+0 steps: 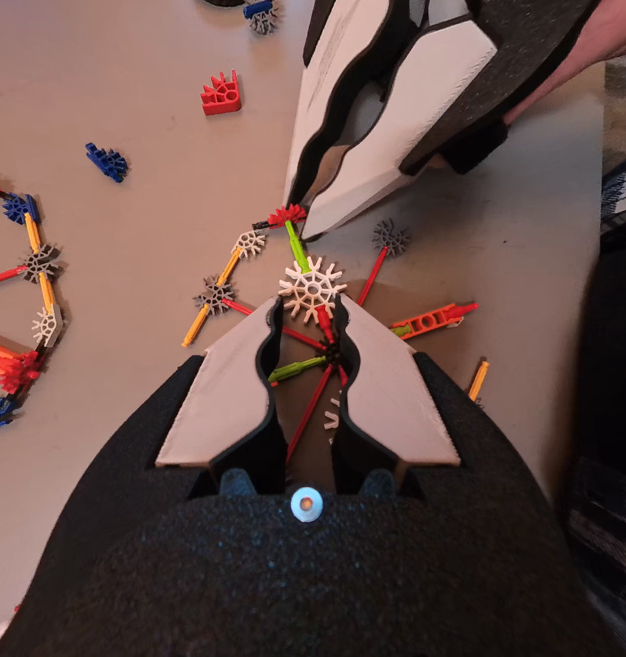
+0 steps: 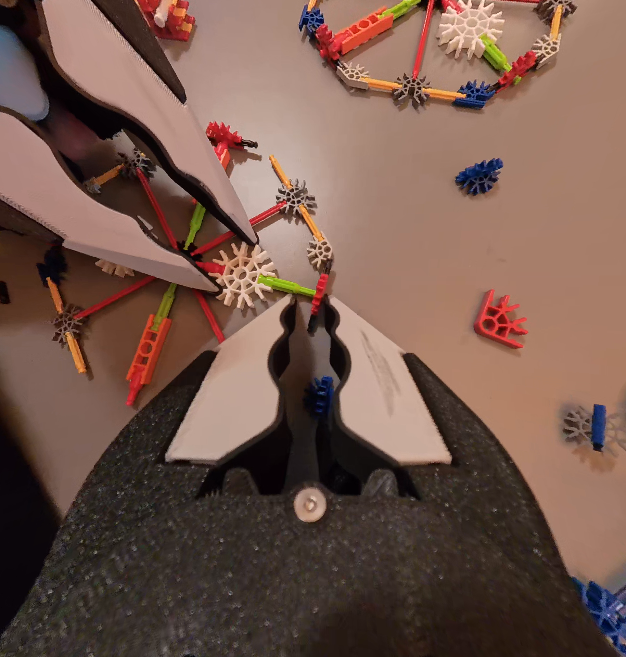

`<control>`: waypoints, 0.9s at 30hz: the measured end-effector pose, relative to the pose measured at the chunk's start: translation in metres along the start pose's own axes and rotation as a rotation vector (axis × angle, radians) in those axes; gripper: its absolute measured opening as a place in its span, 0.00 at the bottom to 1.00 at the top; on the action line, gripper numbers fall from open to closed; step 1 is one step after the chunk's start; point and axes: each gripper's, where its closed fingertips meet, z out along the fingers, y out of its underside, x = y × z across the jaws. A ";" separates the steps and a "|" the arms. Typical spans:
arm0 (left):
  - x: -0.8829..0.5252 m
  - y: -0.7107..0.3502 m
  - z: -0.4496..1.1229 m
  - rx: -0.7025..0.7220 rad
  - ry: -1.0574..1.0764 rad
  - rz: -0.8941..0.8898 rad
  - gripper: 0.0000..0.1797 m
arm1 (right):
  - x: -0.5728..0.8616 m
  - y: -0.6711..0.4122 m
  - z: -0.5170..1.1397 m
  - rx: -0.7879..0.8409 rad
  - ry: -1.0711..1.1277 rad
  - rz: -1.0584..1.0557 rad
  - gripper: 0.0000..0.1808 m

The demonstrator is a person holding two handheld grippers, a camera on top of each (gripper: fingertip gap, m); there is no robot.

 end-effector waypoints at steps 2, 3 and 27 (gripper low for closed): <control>0.000 0.000 0.000 0.002 0.005 -0.007 0.15 | 0.001 0.000 0.000 -0.001 -0.004 -0.003 0.06; 0.000 0.000 0.000 0.005 0.007 -0.012 0.15 | 0.002 0.000 0.000 -0.001 -0.002 -0.009 0.04; 0.001 -0.001 0.001 0.002 0.008 -0.008 0.15 | 0.005 -0.018 -0.011 0.036 0.010 -0.070 0.06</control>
